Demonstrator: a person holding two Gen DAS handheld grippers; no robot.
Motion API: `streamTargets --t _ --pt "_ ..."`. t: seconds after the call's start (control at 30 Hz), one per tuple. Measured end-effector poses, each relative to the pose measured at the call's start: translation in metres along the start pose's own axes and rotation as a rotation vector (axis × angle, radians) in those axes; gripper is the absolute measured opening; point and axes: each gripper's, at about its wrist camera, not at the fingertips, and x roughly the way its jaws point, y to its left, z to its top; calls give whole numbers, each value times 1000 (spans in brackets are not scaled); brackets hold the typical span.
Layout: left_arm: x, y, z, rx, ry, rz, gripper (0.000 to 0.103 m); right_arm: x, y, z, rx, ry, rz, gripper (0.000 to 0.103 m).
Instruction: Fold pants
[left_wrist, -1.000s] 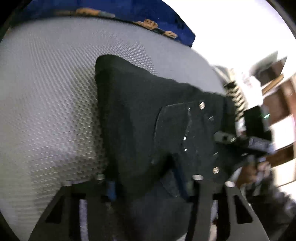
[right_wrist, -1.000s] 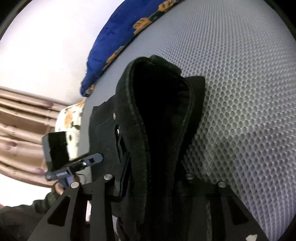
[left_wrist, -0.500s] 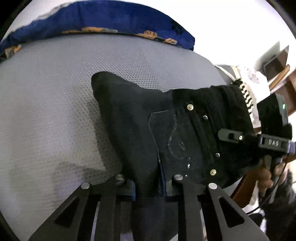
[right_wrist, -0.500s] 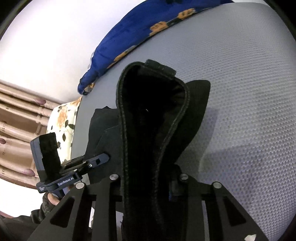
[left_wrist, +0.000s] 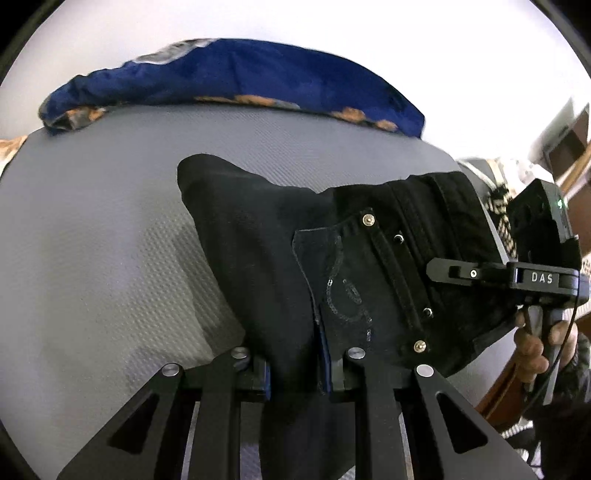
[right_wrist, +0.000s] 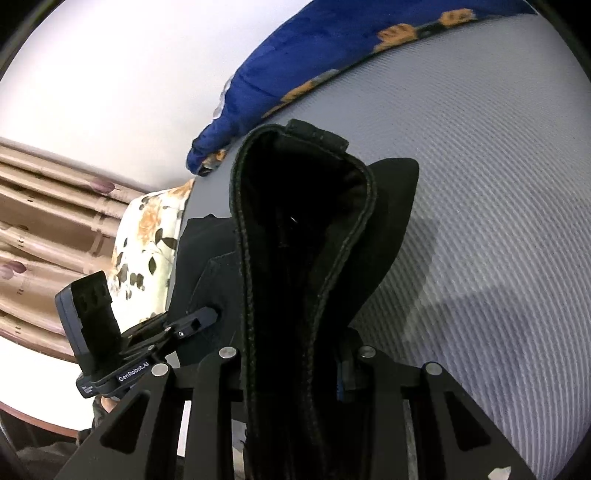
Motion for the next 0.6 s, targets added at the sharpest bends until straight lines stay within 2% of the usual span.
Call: streamTargets --t 0.37,0.6 --pt "12 38 67 -36 -54 25 19 30 8 67 -12 -7 35 27" --pt "26 59 99 -75 -67 28 19 46 7 98 -8 -7 28 27"
